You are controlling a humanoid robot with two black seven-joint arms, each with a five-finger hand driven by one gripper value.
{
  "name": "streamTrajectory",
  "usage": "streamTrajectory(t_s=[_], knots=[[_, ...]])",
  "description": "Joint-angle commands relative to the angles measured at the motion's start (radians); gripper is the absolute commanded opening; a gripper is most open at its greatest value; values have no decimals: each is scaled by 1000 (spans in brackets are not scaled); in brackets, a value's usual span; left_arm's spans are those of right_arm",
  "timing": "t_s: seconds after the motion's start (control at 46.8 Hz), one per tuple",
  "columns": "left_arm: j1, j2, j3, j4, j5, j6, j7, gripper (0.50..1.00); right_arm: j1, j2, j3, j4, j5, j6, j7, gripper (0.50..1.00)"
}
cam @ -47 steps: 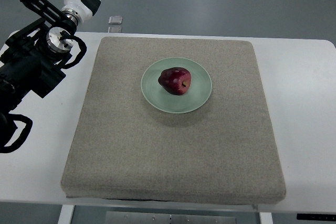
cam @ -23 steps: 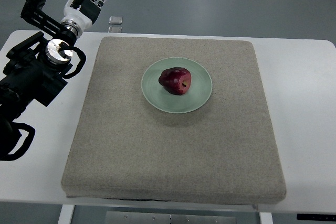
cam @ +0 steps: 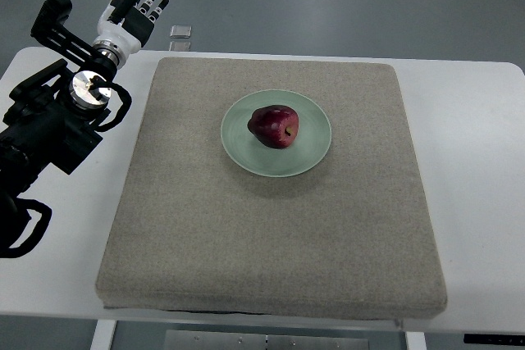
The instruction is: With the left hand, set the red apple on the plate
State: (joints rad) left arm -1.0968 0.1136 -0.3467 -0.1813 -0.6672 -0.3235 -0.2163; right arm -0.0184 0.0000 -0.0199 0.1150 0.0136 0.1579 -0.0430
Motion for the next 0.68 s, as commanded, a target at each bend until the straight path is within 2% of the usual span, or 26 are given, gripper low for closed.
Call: streamTrajectory(t_s=[0.0,0.662], knots=[[0,1,0,2,0,-2,0,992,0,0,0,0,0,0,0,930],[-9,3,0,0,0,0,2,992,-8,0,-5,25,-1,20,-1,932]])
